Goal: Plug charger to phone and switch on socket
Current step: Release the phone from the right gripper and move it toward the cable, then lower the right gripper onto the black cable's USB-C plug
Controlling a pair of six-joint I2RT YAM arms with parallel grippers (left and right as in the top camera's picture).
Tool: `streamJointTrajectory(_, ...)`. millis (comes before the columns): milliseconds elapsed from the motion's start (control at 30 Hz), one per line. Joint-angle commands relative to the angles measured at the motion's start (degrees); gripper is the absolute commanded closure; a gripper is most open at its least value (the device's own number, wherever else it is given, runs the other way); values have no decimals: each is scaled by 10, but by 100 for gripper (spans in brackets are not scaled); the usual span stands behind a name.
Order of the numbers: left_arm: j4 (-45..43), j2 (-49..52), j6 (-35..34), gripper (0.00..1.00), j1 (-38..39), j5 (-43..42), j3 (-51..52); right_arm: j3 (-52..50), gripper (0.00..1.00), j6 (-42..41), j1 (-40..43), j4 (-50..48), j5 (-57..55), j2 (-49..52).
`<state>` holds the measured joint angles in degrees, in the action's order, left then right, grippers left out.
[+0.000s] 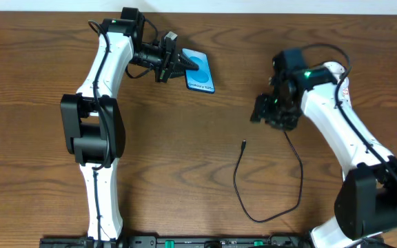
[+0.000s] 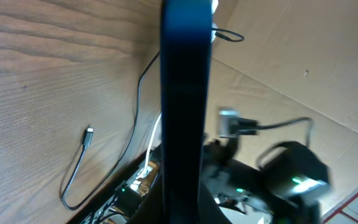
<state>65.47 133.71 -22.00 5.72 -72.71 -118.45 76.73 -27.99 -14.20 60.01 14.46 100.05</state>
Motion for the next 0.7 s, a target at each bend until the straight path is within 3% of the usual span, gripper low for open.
streamJointTrajectory(0, -1, -23, 14, 93, -3, -11, 0, -63, 46, 11, -10, -37, 76, 1)
streamJointTrajectory(133, -2, -23, 14, 93, -3, -11, 0, -138, 49, -37, -29, -118, 75, 1)
streamJointTrajectory(300, -2, -23, 14, 93, -3, -12, 0, -199, 59, -112, -48, -187, 31, 1)
streamJointTrajectory(667, -2, -23, 14, 93, -3, -11, 0, -254, 61, -132, -54, -263, 31, 1)
